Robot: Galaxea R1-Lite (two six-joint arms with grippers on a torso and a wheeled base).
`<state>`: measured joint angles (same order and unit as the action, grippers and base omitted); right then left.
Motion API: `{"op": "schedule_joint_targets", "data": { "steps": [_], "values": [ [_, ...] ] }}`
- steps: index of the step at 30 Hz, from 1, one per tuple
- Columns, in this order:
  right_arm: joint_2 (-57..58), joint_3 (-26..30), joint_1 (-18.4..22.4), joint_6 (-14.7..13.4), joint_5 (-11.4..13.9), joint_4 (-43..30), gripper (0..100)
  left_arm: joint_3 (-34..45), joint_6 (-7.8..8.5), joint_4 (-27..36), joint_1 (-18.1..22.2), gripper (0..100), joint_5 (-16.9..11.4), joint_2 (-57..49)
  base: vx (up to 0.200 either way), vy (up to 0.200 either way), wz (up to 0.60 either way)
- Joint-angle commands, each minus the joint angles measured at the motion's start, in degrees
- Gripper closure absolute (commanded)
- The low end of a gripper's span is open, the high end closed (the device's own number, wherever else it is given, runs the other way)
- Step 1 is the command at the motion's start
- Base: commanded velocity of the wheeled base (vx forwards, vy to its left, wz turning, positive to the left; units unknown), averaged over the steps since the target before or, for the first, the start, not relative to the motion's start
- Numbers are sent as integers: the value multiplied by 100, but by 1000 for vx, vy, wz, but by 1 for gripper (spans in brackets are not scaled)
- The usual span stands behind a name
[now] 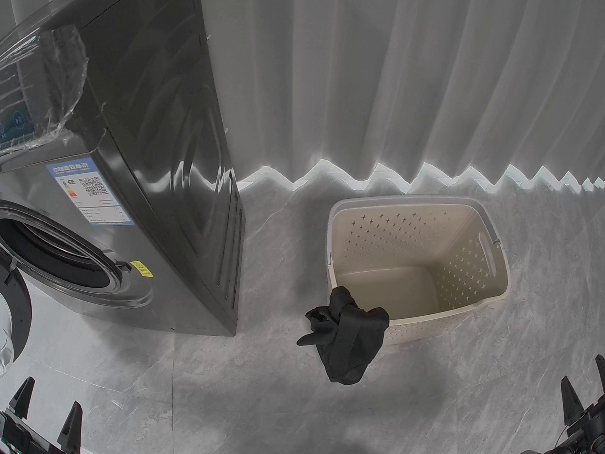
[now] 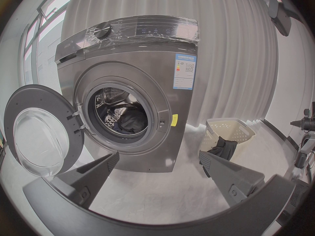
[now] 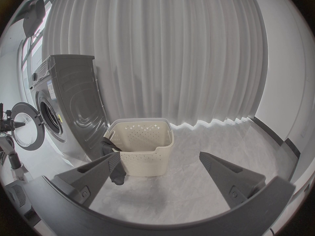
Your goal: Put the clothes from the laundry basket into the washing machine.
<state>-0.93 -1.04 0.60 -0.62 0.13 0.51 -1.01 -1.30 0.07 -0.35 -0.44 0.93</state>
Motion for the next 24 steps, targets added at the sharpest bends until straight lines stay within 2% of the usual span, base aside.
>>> {"op": "schedule_joint_targets", "data": {
  "steps": [1,4,6,7,8,9,11,12,15,19,21,24],
  "values": [
    [-382,-1074,-51,-26,-5,292,0,84,16,1,0,0,0,-75,0,0,0],
    [-1252,-1162,-156,-96,101,274,0,84,16,1,0,0,0,-75,0,0,0],
    [-1999,-1004,-367,-377,321,344,0,84,16,1,0,0,0,-75,0,0,0],
    [-2149,-986,-411,-430,356,371,0,84,16,1,0,0,0,-75,0,0,0],
    [-2852,-969,-587,-667,461,494,0,84,16,1,0,0,0,-75,0,0,0],
    [-3449,-995,-745,-764,496,731,0,84,16,1,0,0,0,-75,0,0,0],
    [-4267,-1004,-991,-782,496,1214,0,84,-1,1,0,0,0,-75,0,0,0],
    [-4469,-1004,-1062,-799,488,1355,0,84,-1,1,0,0,-9,-75,0,0,0],
    [-5989,-951,-1545,-843,417,2682,0,84,-1,1,0,0,0,-75,0,0,0],
    [-7053,-986,-1870,-869,365,3667,0,84,-1,10,0,0,0,-75,-50,0,0],
    [-7448,-1065,-2046,-966,241,4009,0,75,7,10,0,0,0,-75,-200,0,0],
    [-8090,-1311,-2424,-1274,-66,4414,0,84,-1,10,0,0,0,-75,-200,0,0]
  ]
}}
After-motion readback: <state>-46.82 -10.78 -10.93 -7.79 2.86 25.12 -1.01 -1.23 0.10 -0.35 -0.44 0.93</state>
